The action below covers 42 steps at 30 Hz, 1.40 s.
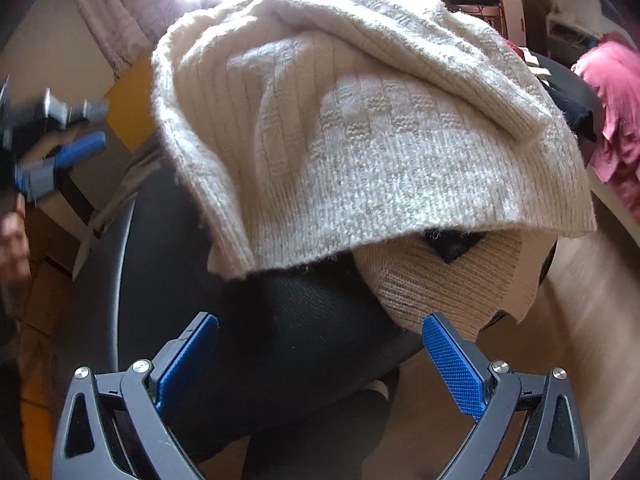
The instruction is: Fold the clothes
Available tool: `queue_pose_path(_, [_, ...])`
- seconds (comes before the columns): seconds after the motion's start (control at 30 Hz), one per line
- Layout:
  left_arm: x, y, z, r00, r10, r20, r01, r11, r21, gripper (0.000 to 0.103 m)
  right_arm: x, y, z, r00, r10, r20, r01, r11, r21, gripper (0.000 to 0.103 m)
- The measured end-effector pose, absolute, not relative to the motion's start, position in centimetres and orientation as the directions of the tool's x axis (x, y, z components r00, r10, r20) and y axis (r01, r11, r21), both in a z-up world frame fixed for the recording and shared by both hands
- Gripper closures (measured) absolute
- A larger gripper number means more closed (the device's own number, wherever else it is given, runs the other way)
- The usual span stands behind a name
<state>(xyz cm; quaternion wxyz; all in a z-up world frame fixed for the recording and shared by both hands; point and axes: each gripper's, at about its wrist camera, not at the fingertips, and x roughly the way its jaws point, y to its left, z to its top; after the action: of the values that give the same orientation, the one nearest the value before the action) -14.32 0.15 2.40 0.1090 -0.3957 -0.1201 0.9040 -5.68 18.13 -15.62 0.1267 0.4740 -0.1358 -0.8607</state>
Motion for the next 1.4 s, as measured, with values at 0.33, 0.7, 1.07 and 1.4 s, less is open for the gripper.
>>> queue_pose_path(0.33, [-23.6,5.5,0.2,-0.573,0.242,-0.783,-0.163,-0.97,-0.181,0.078,-6.5,16.7,-17.7,-0.494,-0.321,-0.808,0.121,-0.946,0.302,0.0])
queue_pose_path(0.7, [-14.1,-0.1,4.3,-0.702,0.368,-0.61,-0.124,-0.906,-0.405,0.099,-5.1,20.0,-17.1,-0.519,-0.302,-0.8,0.091,-0.95,0.299,0.0])
queue_pose_path(1.07, [-0.5,-9.7,-3.1,-0.672,0.329,-0.663,0.109,-0.842,-0.528,0.099,-2.7,14.2,-15.4,-0.527,-0.328,-0.784,0.164,-0.944,0.285,0.0])
queue_pose_path(1.4, [10.3,-19.9,-9.7,-0.637,0.113,-0.763,0.381,-0.814,-0.438,0.103,-1.3,8.5,-17.8,-0.434,-0.344,-0.833,0.235,-0.935,0.264,0.0])
